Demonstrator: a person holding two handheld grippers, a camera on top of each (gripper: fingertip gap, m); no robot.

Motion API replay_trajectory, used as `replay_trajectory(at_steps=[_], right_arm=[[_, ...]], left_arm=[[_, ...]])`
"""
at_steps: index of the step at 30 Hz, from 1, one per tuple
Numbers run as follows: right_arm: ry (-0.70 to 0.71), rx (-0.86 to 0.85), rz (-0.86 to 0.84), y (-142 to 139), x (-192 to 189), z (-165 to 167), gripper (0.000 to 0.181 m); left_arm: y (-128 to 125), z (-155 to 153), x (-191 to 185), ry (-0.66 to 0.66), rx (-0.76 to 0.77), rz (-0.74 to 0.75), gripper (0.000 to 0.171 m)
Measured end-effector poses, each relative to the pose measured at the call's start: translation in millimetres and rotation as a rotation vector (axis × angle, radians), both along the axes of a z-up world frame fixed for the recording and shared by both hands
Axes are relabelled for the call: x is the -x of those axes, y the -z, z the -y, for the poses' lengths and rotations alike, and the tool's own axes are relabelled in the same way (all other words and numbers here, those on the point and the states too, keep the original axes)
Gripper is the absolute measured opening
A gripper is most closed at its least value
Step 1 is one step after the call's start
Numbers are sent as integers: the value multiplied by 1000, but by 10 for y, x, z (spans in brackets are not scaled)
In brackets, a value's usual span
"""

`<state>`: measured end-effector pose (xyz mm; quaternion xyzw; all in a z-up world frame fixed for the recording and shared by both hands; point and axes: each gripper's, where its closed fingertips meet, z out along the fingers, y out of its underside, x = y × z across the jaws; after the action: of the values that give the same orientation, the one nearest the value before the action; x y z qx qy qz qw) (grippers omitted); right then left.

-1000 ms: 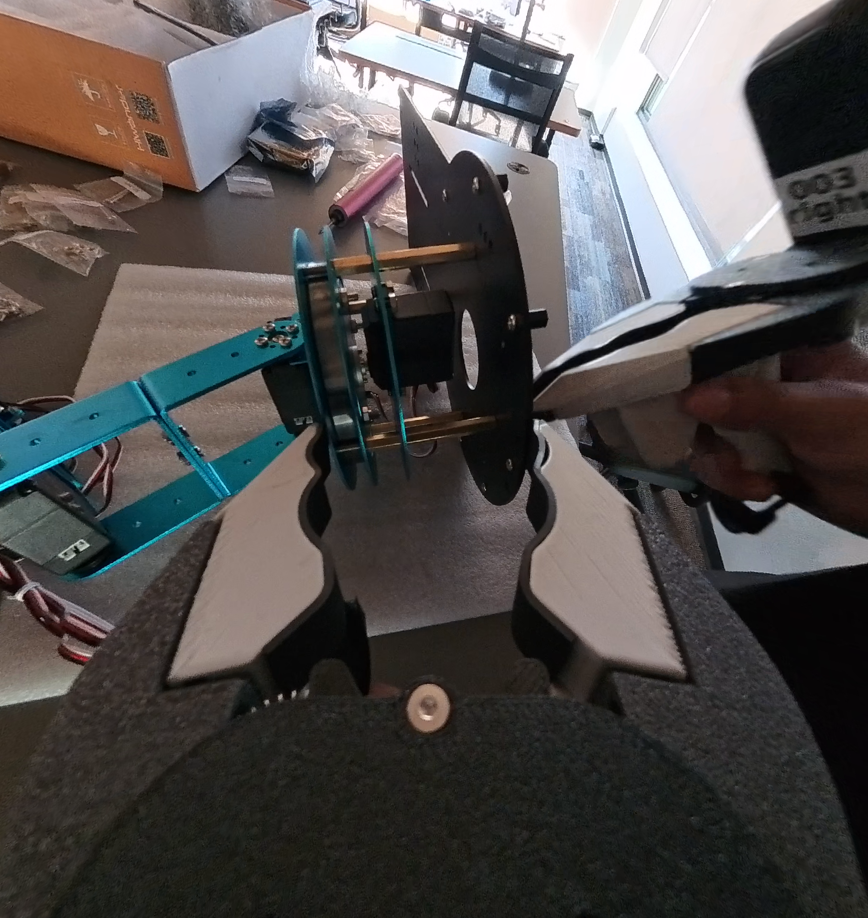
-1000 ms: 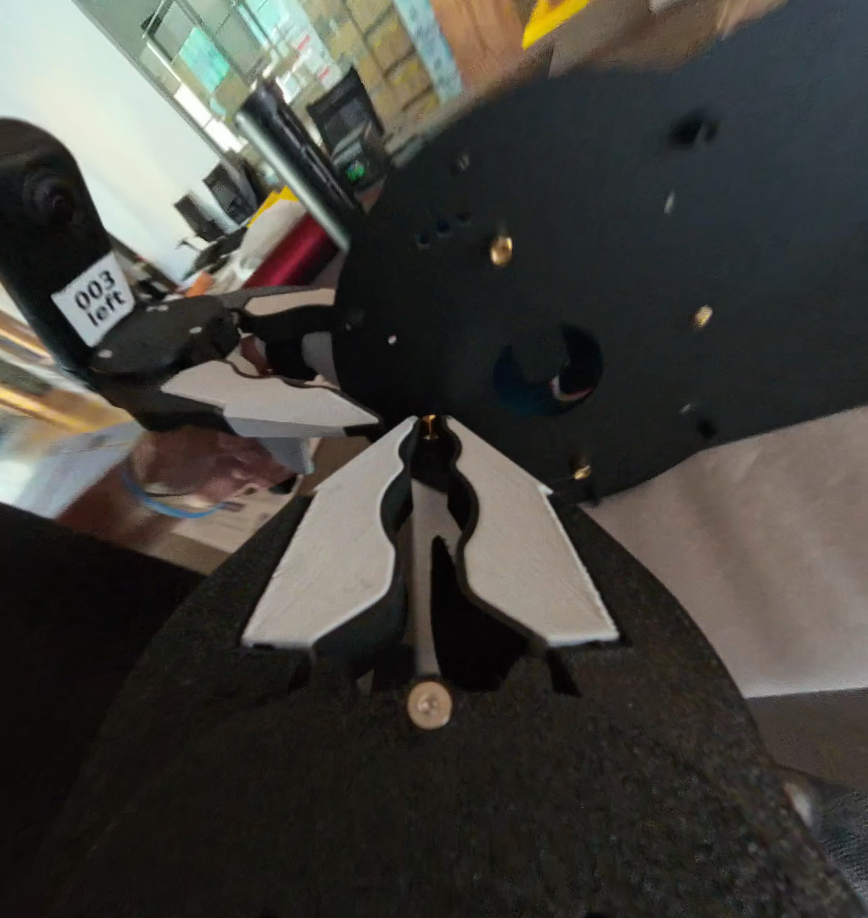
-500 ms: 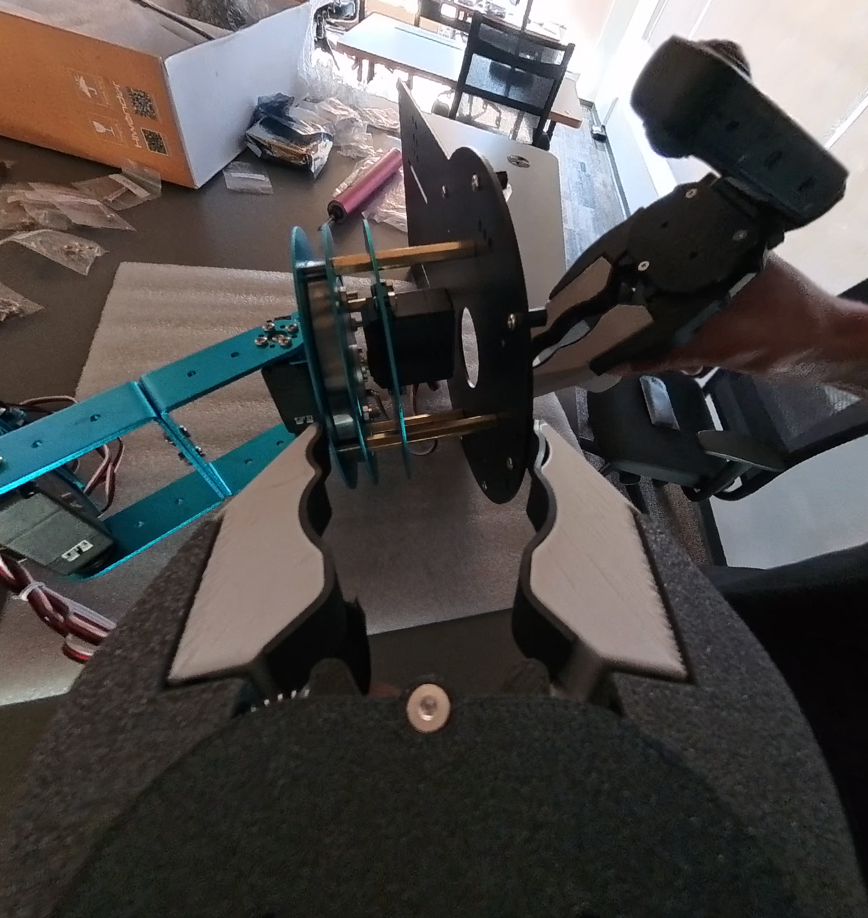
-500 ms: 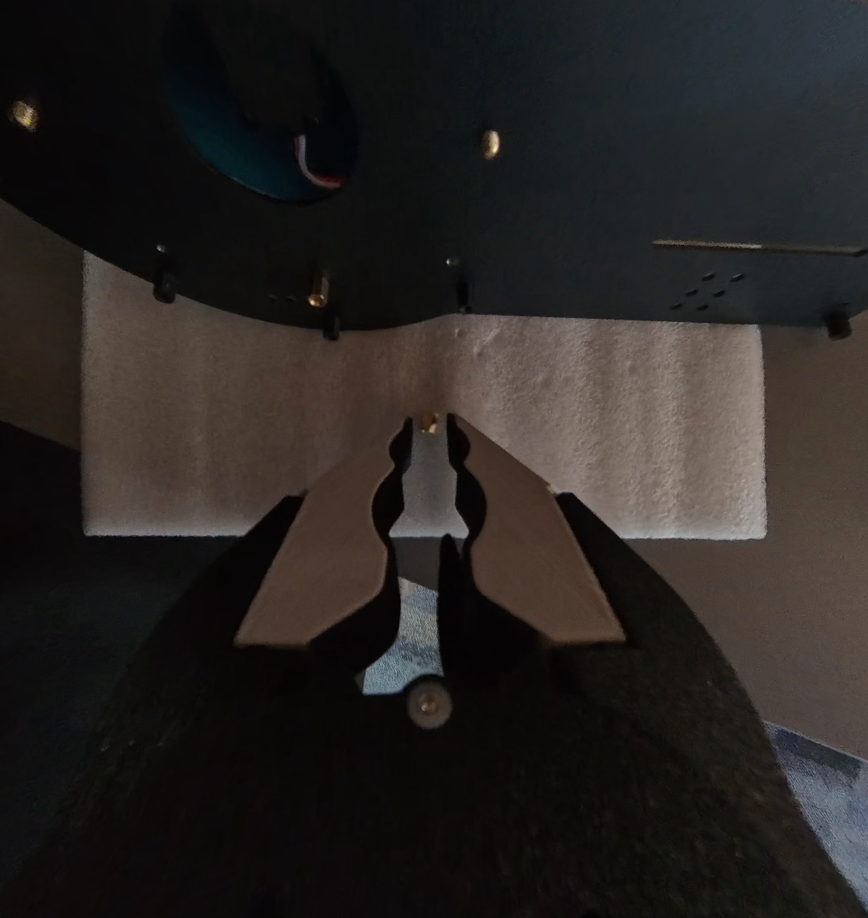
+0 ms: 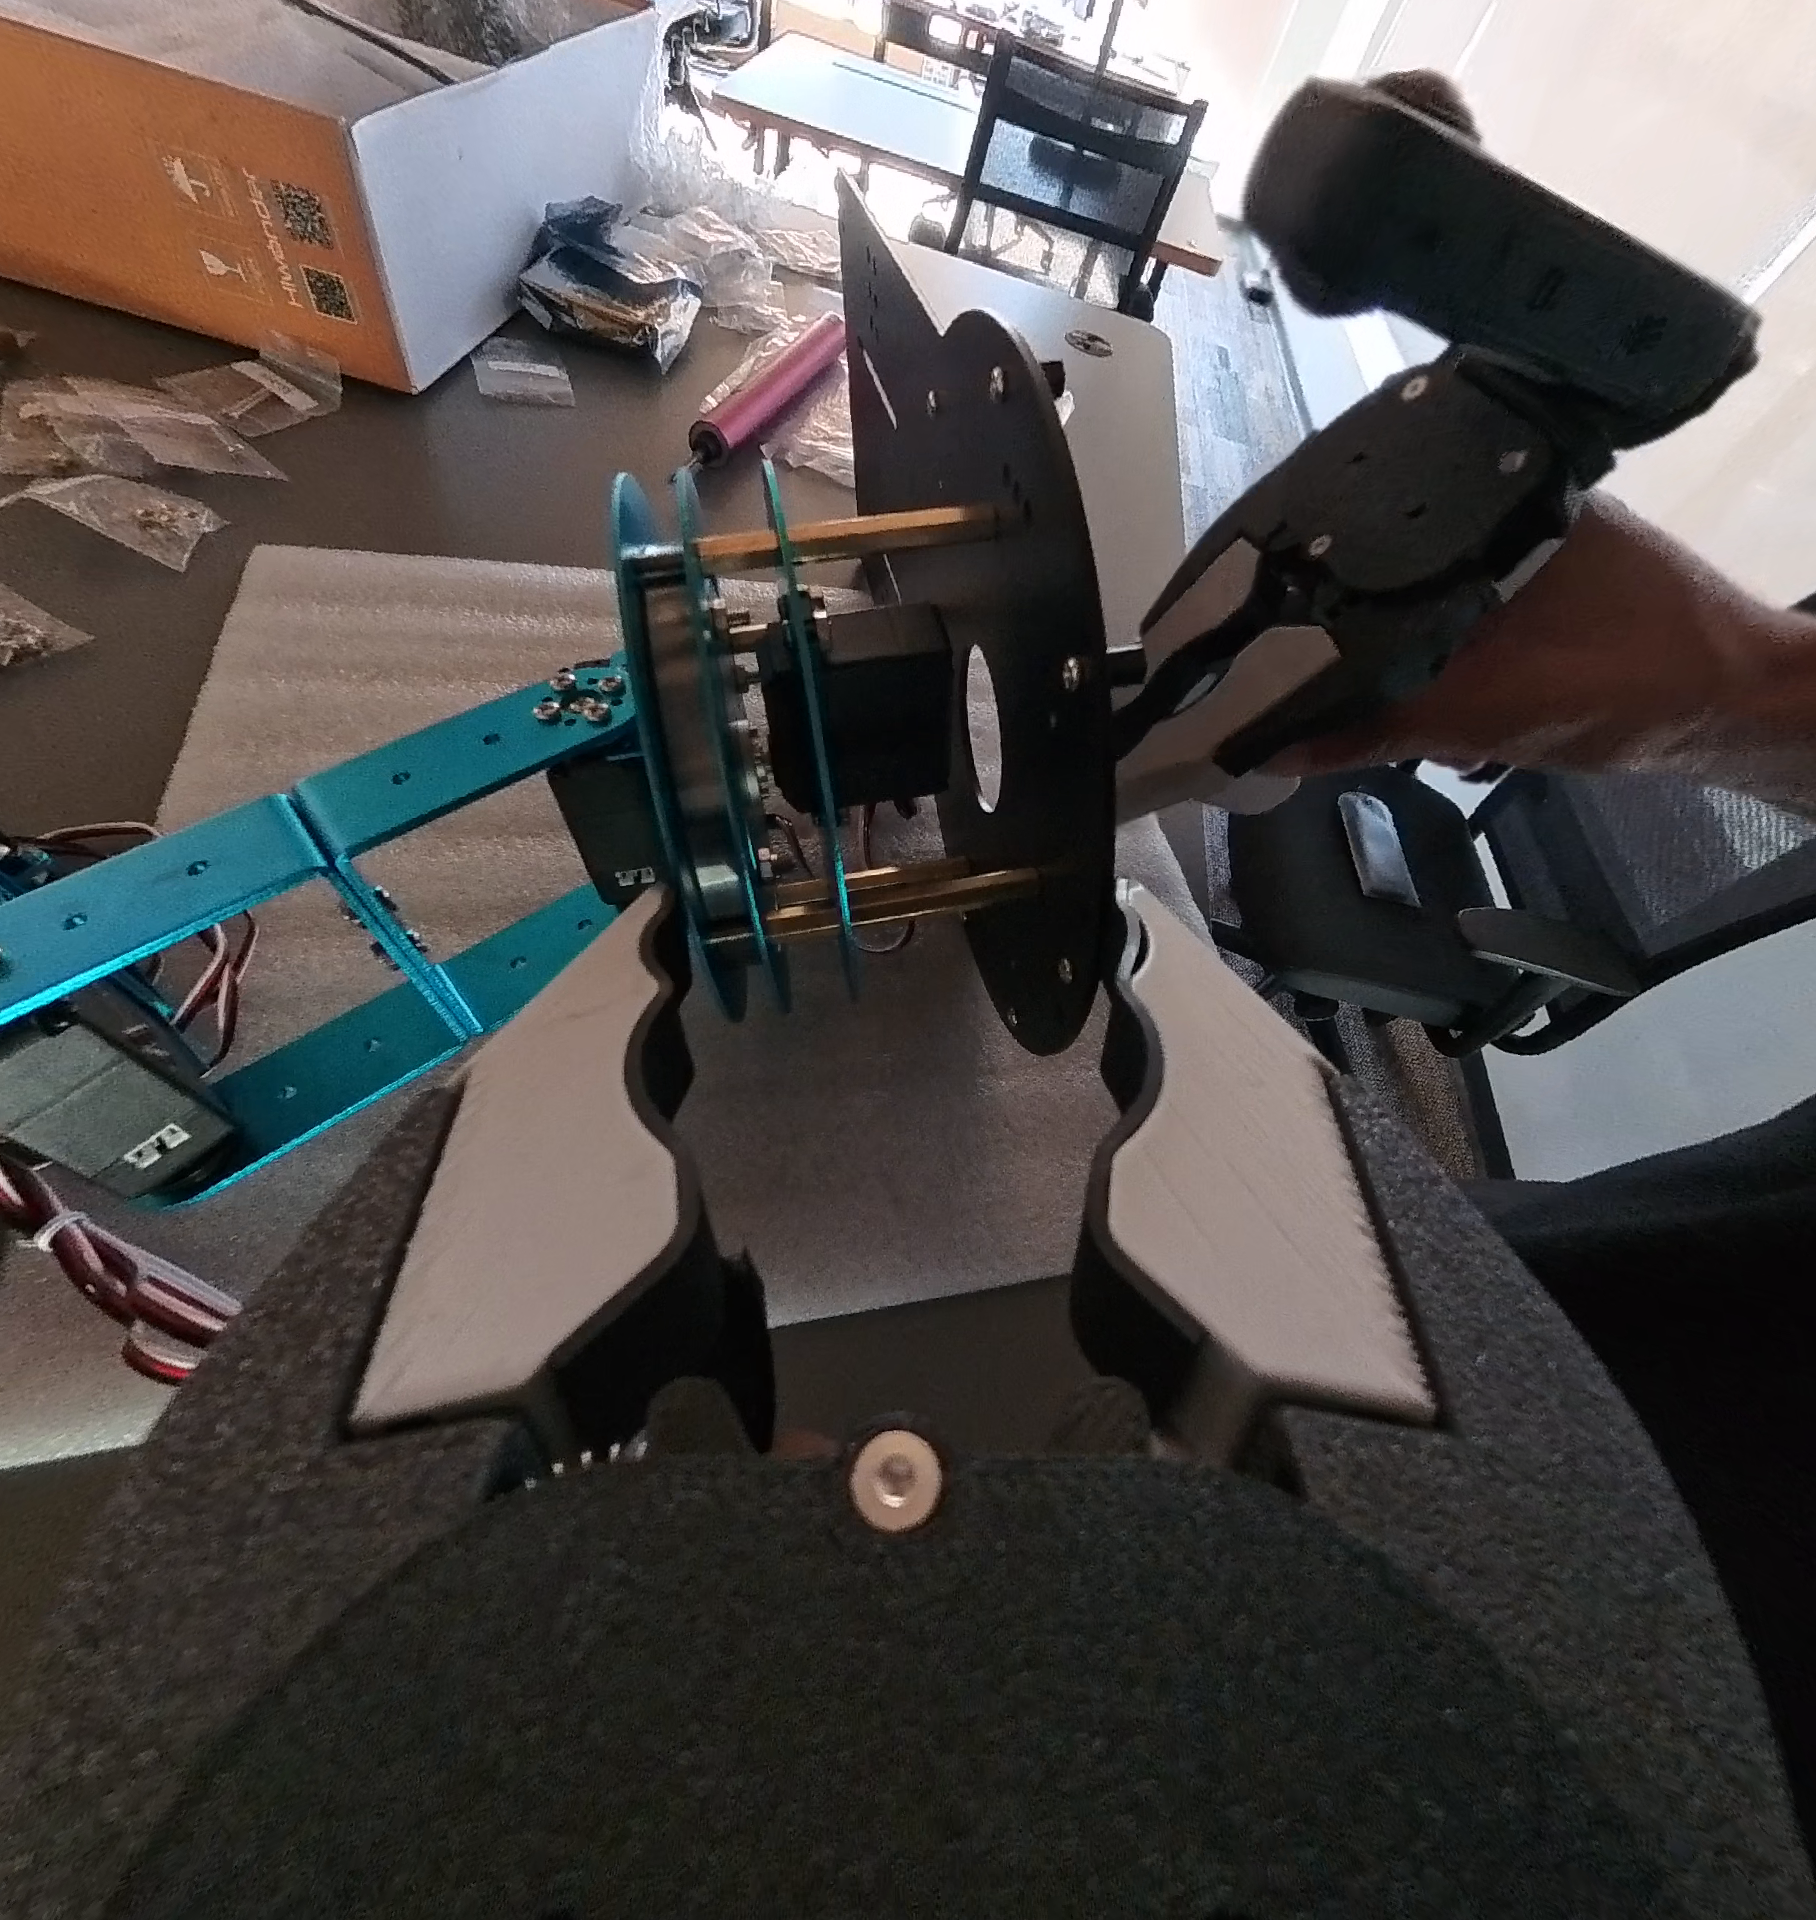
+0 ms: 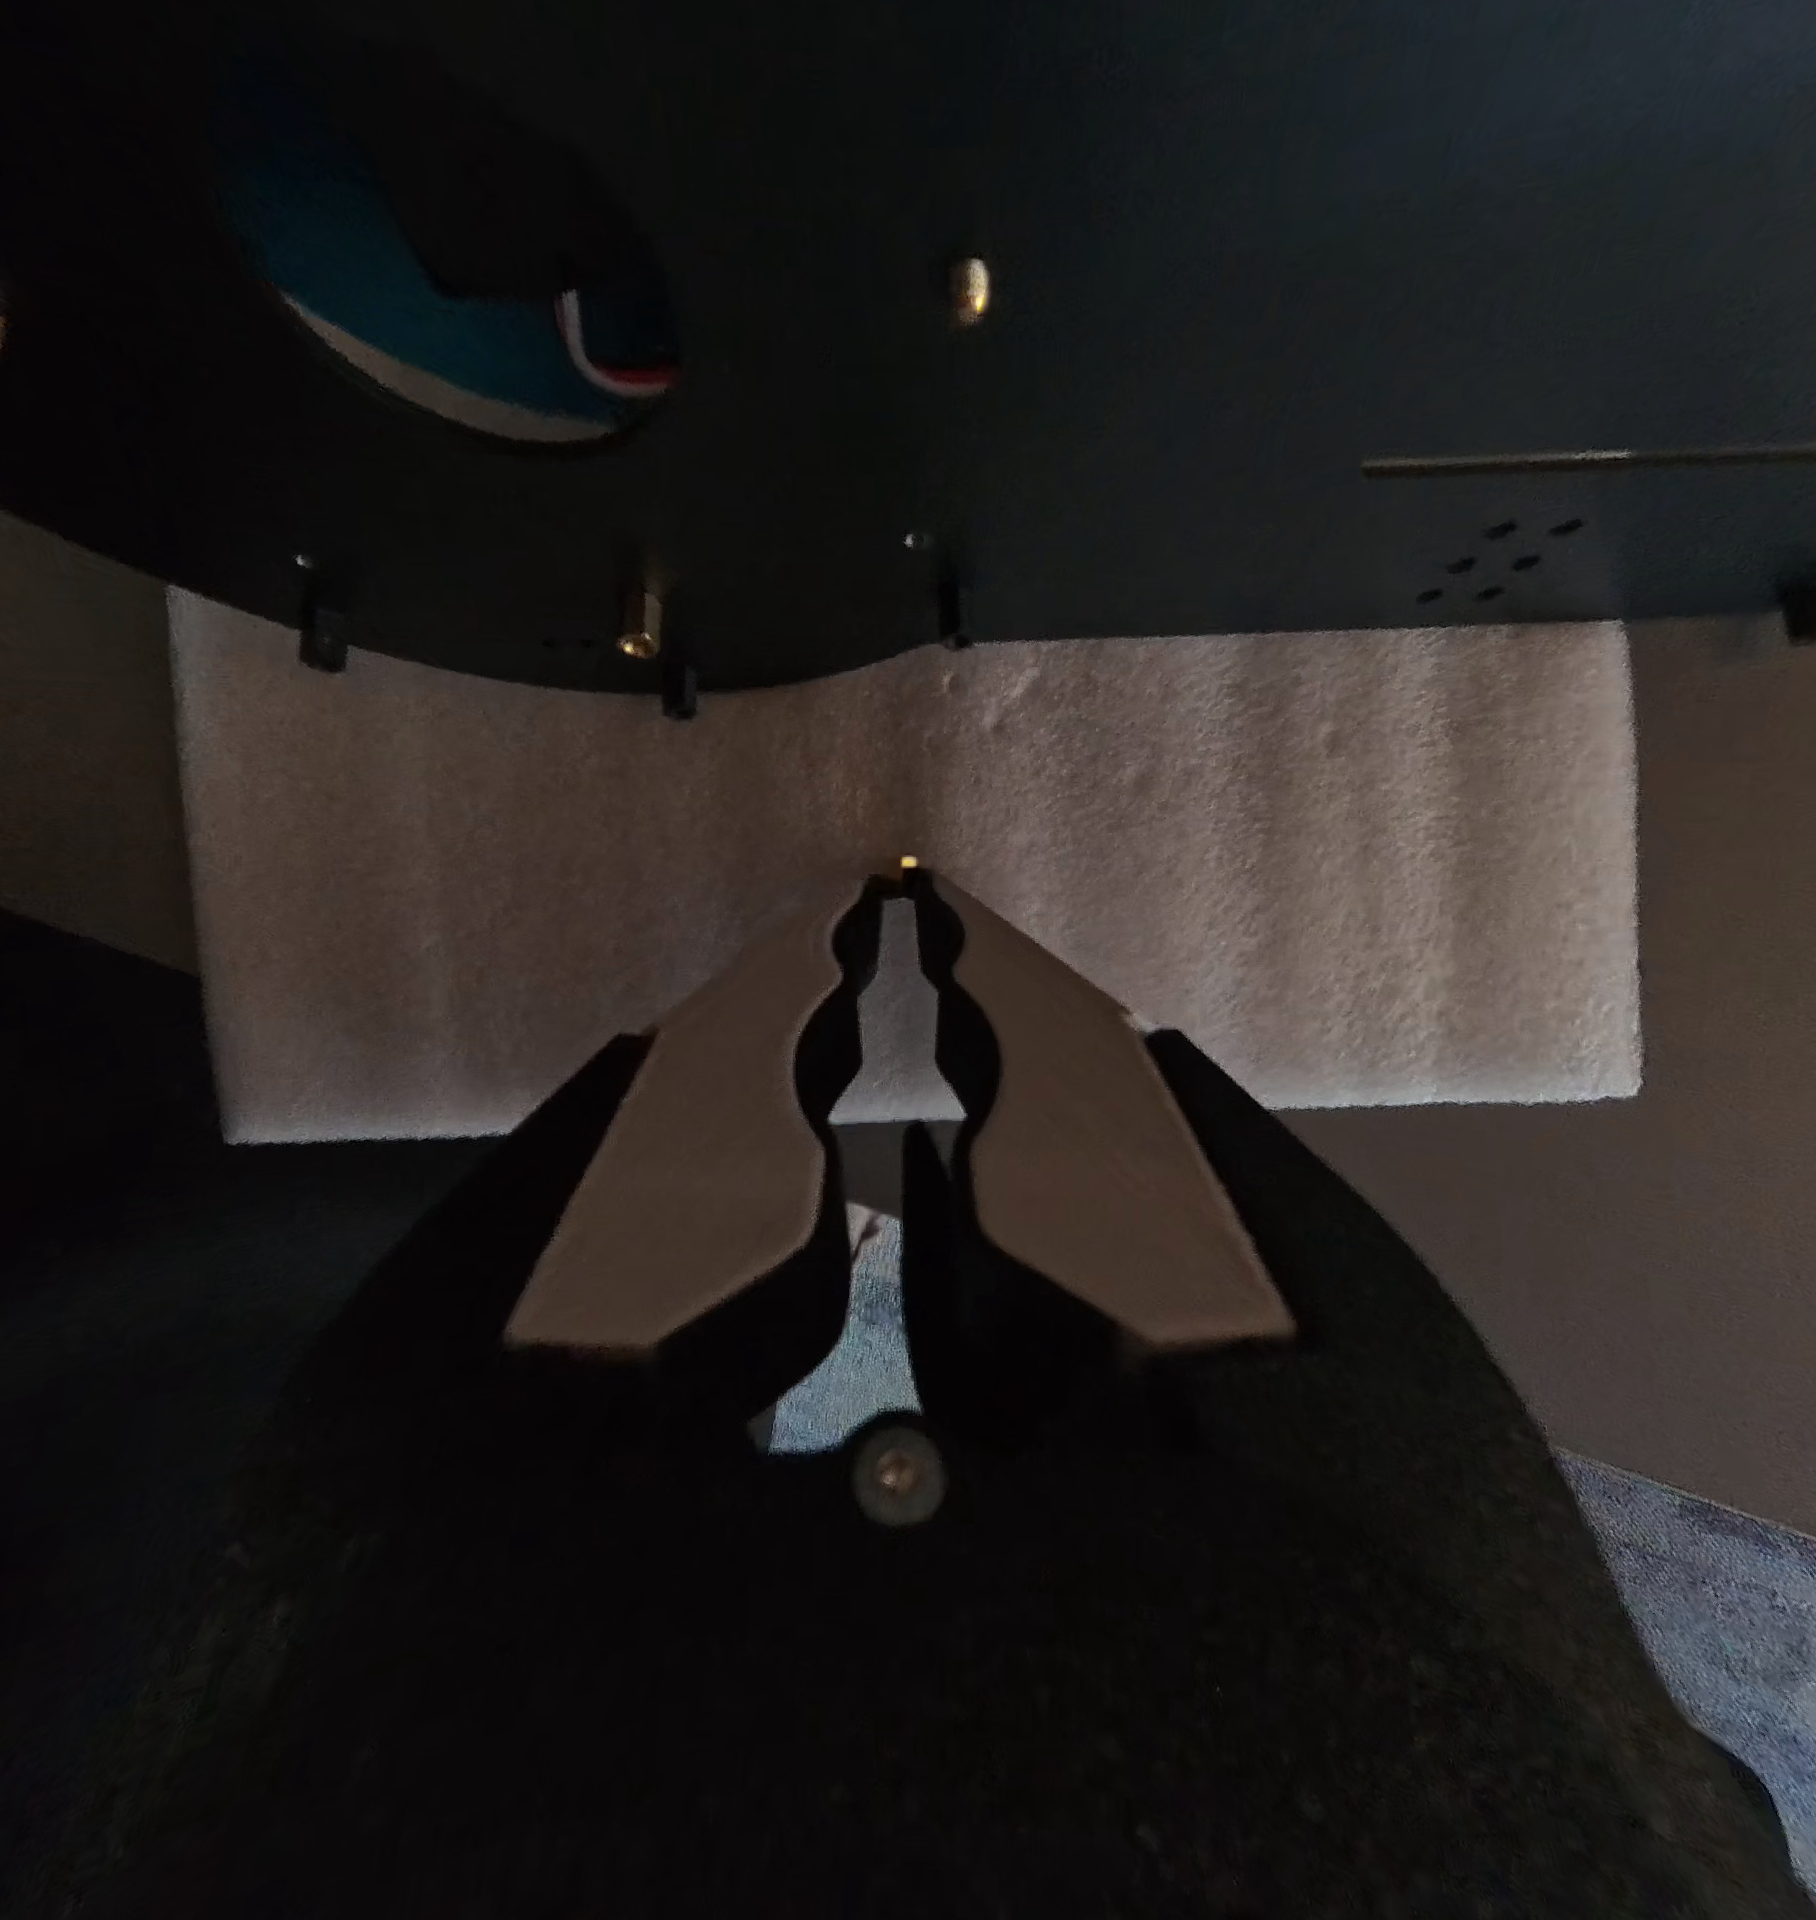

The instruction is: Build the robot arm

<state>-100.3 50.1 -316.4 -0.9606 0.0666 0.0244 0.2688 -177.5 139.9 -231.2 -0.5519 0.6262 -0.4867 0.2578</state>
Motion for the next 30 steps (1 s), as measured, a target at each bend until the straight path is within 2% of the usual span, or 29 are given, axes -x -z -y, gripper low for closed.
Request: replay_trajectory(at_steps=[3,6,10,16,30], right_arm=[[0,-89,-35,-129,108,-66,5],[-97,-207,-88,-436,440,-224,5],[-118,-237,-120,-675,737,-406,5],[-91,-228,-152,-786,863,-563,6],[-44,-107,-152,-750,783,-539,5]], left_arm=[[1,0,0,0,1,1,79],[1,0,0,1,1,1,80],[0,-1,0,1,1,2,80],[0,-1,0,2,1,4,80],[-3,-2,-2,0,4,13,79]])
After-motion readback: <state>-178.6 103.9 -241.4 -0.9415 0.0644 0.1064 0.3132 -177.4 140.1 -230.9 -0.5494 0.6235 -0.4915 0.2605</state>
